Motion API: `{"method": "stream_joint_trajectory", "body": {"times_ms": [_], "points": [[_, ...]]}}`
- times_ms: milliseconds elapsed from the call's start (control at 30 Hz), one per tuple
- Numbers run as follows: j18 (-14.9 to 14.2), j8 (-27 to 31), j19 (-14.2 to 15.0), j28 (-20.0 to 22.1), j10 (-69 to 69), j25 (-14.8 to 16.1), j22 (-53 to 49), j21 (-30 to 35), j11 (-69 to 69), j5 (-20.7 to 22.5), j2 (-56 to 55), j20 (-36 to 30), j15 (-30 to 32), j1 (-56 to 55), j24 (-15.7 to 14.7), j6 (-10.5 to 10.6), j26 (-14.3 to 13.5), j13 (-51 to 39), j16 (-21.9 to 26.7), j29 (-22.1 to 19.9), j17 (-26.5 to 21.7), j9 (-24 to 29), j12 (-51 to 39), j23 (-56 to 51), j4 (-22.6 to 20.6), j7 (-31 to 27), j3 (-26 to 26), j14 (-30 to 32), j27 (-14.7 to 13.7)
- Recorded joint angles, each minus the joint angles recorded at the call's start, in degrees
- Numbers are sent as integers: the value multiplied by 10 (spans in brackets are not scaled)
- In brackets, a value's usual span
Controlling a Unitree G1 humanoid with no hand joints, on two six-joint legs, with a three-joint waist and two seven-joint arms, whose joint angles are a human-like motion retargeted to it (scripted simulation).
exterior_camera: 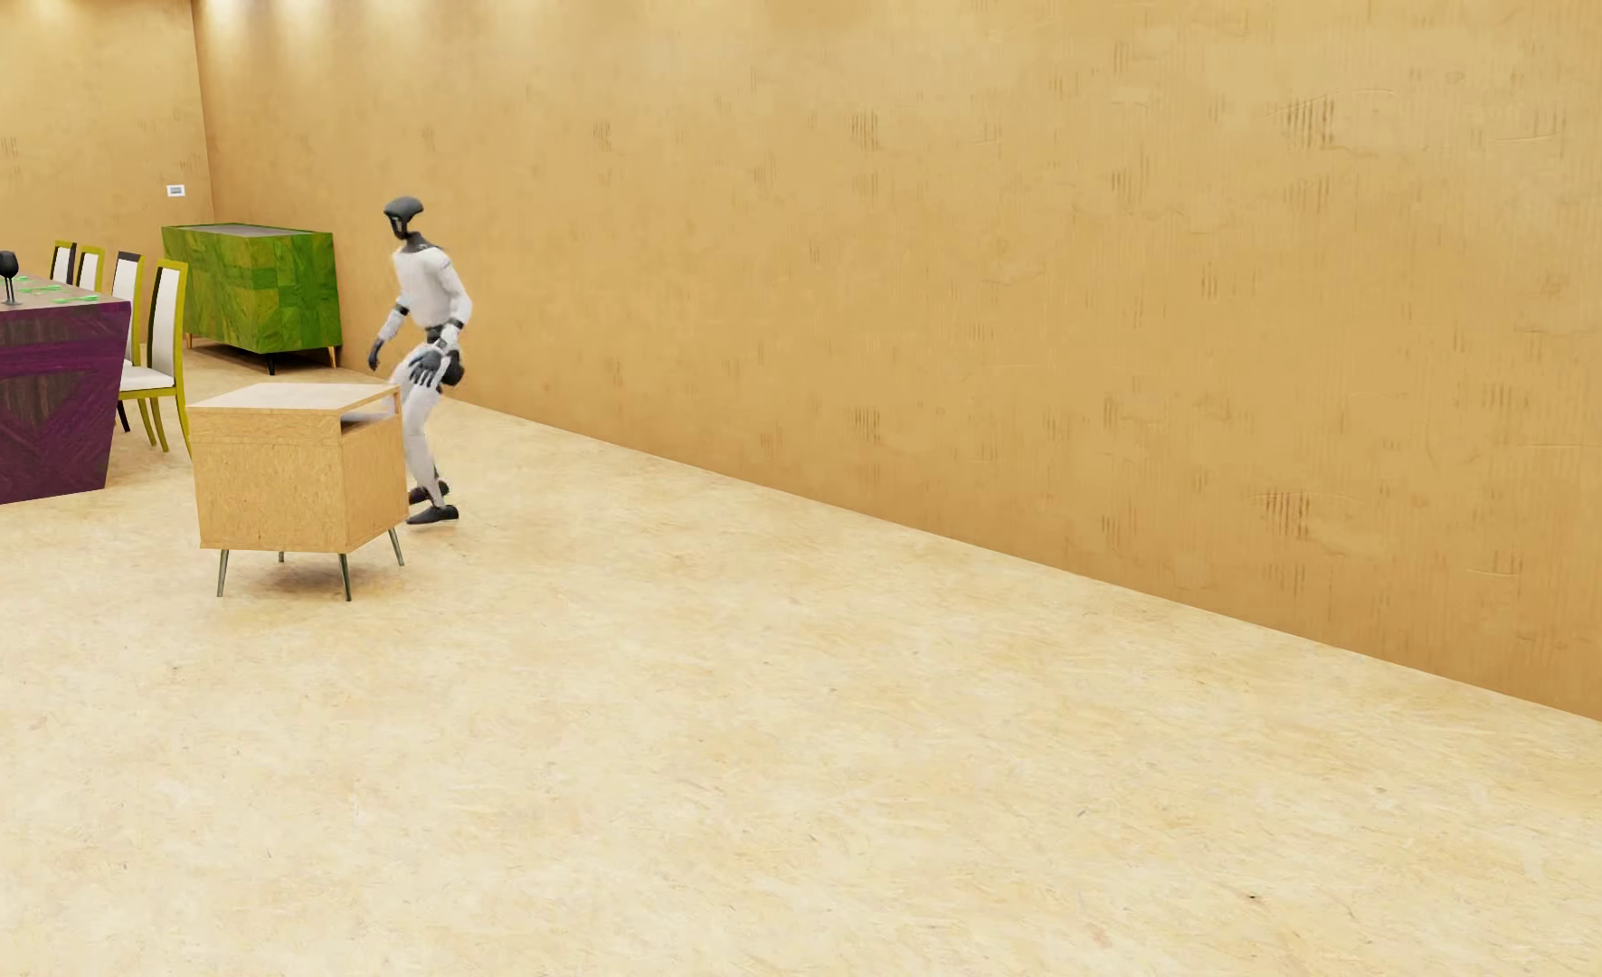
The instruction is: Walk to the endtable
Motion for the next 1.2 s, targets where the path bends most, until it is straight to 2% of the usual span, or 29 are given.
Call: {"method": "stream_joint_trajectory", "body": {"times_ms": [33, 67, 100, 133, 167, 200, 233, 267, 300, 333, 367, 400, 433, 467, 567, 600, 633, 667, 700, 733, 767, 800, 867, 900, 967, 1033, 1100, 1133, 1200], "points": [[3, 154, 94, -83, 7, -26, -8, -6, -115, 50, 24, -74, 112, 6, 73, 6, -6, 32, 36, 29, 31, -5, -25, 6, 2, -16, -27, -17, -1], [-14, 258, 208, -152, 33, -39, -19, -29, -160, 91, 95, -136, 65, -4, 106, 8, -7, 63, 51, 36, 68, -8, -55, 3, -10, -54, -43, -38, 0], [-54, 226, 213, -185, 67, -44, -30, -54, -186, 91, 149, -179, -16, -21, 106, 9, -3, 84, 57, 28, 115, -9, -87, -1, -27, -114, -48, -45, 0], [-76, 116, 213, -176, 87, -52, -36, -70, -216, 67, 186, -200, -75, -39, 89, 12, 6, 84, 58, 14, 163, -8, -111, 3, -14, -125, -54, -44, 3], [-68, 38, 213, -143, 78, -65, -35, -74, -260, 64, 218, -199, -100, -53, 76, 17, 21, 64, 53, 0, 203, -10, -120, 20, 47, -55, -63, -41, 12], [-56, 5, 213, -107, 60, -76, -32, -68, -306, 79, 243, -187, -94, -50, 74, 21, 39, 31, 47, -6, 234, -14, -115, 47, 108, 29, -70, -37, 25], [-75, -18, 213, -83, 50, -79, -24, -51, -336, 91, 259, -174, -82, -42, 79, 24, 56, -5, 40, 6, 252, -18, -106, 74, 146, 85, -72, -33, 32], [-86, -44, 214, -75, 65, -77, -12, -23, -341, 94, 262, -161, -80, -36, 79, 24, 69, -38, 35, 31, 255, -21, -99, 92, 162, 101, -72, -38, 21], [-85, -68, 211, -78, 95, -71, 5, 9, -326, 96, 255, -147, -81, -31, 68, 24, 80, -70, 34, 55, 247, -24, -94, 99, 177, 108, -72, -52, -4], [-66, -86, 204, -81, 121, -63, 28, 27, -316, 100, 247, -130, -80, -13, 51, 25, 89, -95, 37, 62, 239, -26, -88, 98, 205, 134, -72, -62, -32], [-30, -102, 200, -79, 121, -49, 59, 28, -316, 103, 246, -117, -75, 24, 38, 28, 102, -115, 37, 53, 233, -30, -86, 92, 236, 180, -72, -57, -48], [-97, -117, 195, -75, 75, -33, 94, 12, -322, 103, 251, -110, -72, 75, 33, 29, 118, -124, 37, 34, 226, -34, -83, 84, 247, 213, -71, -46, -57], [-113, -132, 191, -72, -9, -23, 129, -8, -318, 103, 257, -111, -77, 120, 36, 31, 139, -131, 39, 9, 226, -37, -86, 77, 225, 211, -68, -106, -58], [-109, -147, 188, -67, -73, -13, 165, -27, -310, 93, 263, -115, -79, 153, 40, 30, 156, -134, 35, -20, 222, -38, -91, 68, 198, 208, -68, -122, -55], [-94, -199, 172, -51, -147, 43, 282, -102, -211, 13, 250, -120, -51, 178, 36, 11, 197, -109, 17, -105, 225, -34, -115, 65, 118, 164, -77, -70, -45], [-92, -205, 164, -57, -169, 56, 310, -95, -163, -19, 236, -129, -24, 191, 45, 3, 205, -105, 18, -102, 217, -31, -119, 80, 95, 152, -80, -56, -38], [-90, -201, 161, -53, -192, 47, 321, -66, -114, -49, 219, -140, 7, 206, 57, -4, 193, -106, 22, -72, 199, -29, -113, 103, 73, 142, -82, -43, -34], [-88, -193, 153, -31, -207, 31, 323, -20, -70, -75, 203, -140, 31, 217, 63, -11, 175, -114, 22, -22, 174, -27, -106, 129, 56, 132, -83, -34, -32], [-88, -186, 154, -4, -213, 11, 321, 21, -34, -94, 191, -126, 48, 223, 53, -17, 157, -121, 20, 27, 157, -26, -96, 153, 43, 120, -84, -28, -33], [-89, -171, 157, 17, -214, -4, 317, 42, -13, -99, 179, -105, 39, 226, 34, -23, 147, -126, 16, 57, 152, -24, -86, 169, 35, 109, -85, -25, -34], [-90, -143, 150, 25, -216, -8, 312, 39, -11, -86, 168, -86, 9, 229, 16, -26, 143, -126, 13, 52, 160, -23, -76, 176, 31, 99, -85, -23, -34], [-93, -127, 144, 22, -222, 3, 305, 17, -31, -72, 165, -71, -25, 233, 4, -30, 145, -123, 9, 21, 179, -24, -68, 174, 29, 93, -83, -19, -35], [-101, -102, 159, -9, -245, 45, 291, -28, -149, -29, 184, -46, -44, 242, -7, -35, 159, -118, 5, -50, 229, -28, -52, 158, 31, 82, -80, -5, -50], [-105, -111, 137, -27, -256, 50, 285, -24, -209, -12, 205, -39, -38, 246, -6, -38, 166, -122, 5, -65, 245, -31, -45, 151, 35, 77, -79, 1, -58], [-112, -145, 120, -46, -255, 20, 278, 26, -291, 11, 250, -31, -47, 243, 8, -41, 170, -146, 8, -57, 259, -35, -35, 149, 47, 73, -78, 5, -64], [-120, -157, 116, -35, -245, -5, 280, 79, -357, 45, 280, 13, -23, 237, 8, -37, 185, -179, -3, -25, 268, -38, -31, 163, 70, 69, -76, 5, -60], [-127, -155, 109, -13, -235, -16, 283, 121, -373, 67, 284, 79, -15, 234, -16, -30, 202, -205, -33, 6, 265, -39, -42, 171, 91, 73, -69, 2, -57], [-130, -149, 105, -11, -232, -16, 282, 140, -367, 75, 278, 96, -19, 234, -20, -27, 200, -218, -43, 12, 258, -39, -47, 174, 100, 77, -66, -2, -58], [-136, -142, 98, -22, -226, -6, 283, 162, -357, 88, 276, 86, -27, 235, 5, -22, 186, -233, -49, 11, 244, -38, -54, 190, 115, 82, -64, -5, -53]]}}
